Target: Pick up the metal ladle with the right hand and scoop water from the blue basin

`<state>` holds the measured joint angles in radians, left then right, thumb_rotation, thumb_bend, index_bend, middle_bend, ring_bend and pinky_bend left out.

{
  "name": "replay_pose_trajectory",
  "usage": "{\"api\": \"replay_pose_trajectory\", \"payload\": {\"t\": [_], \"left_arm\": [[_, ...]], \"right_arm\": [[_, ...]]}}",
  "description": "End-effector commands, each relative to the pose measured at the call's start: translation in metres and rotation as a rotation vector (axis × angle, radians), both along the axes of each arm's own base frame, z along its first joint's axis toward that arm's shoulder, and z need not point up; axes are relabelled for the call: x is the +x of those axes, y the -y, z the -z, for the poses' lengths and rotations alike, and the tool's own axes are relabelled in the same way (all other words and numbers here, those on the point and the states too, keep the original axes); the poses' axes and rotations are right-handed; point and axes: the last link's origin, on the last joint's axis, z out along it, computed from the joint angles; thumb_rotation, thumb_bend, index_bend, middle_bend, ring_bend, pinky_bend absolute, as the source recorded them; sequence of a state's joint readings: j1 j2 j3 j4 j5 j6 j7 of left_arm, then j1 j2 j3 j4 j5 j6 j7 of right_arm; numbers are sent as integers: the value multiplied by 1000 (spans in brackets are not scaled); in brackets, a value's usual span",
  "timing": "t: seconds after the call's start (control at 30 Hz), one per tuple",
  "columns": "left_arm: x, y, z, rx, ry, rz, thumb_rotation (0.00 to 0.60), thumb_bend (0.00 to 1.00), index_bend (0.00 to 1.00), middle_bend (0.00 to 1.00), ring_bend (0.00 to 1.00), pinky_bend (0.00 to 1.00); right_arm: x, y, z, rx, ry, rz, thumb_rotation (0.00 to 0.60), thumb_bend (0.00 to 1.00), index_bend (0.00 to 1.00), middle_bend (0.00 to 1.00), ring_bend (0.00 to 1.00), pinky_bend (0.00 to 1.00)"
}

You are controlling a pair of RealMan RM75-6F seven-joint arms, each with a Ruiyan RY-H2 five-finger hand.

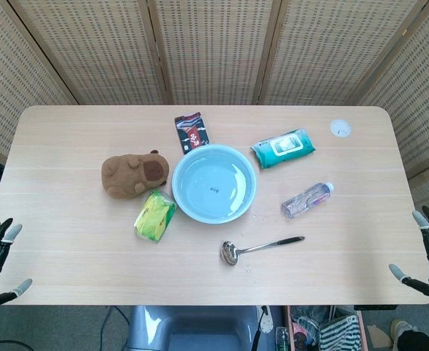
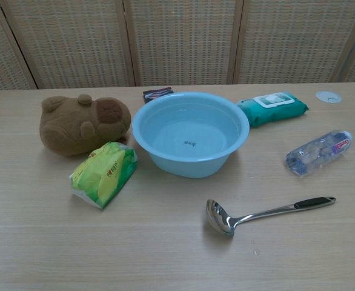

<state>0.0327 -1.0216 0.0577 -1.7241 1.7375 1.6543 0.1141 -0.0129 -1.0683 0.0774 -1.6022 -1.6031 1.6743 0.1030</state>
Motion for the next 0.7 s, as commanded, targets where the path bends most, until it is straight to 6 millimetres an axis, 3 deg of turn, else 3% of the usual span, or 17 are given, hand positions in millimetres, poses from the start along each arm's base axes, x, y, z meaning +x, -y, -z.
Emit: {"api": "replay_pose_trajectory", "payload": {"t": [0.03,0.3,0.37,0.47,0.53,0.63,0.7], "left_arm": [[0,-1,0,-1,2,-4,600,0,0,0,0,0],[-2,-4,1,-5,1,-17,600,0,0,0,0,0],[-4,-7,1,-4,-1,-25,600,0,0,0,0,0],[-5,-14,1,4,3,-29,600,0,0,0,0,0],[-6,-19,1,7,6,-34,600,0,0,0,0,0],[-6,-24,4,8,-3,-44,600,0,0,0,0,0],[-7,-27,6,5,-9,-53,600,0,0,0,0,0]], "right_arm": [[-1,1,0,2,-6,8,600,0,0,0,0,0],[-4,9,5,41,5,56,600,0,0,33,10,15],[-2,17,9,55,-18,39,600,0,6,185,106,177],[7,36,20,88,-69,-60,600,11,68,482,362,622],[13,49,33,124,-103,-133,600,19,100,651,525,817],[22,62,56,256,-127,-191,600,20,123,781,664,968],[29,70,73,357,-179,-209,600,20,153,834,697,998]]}}
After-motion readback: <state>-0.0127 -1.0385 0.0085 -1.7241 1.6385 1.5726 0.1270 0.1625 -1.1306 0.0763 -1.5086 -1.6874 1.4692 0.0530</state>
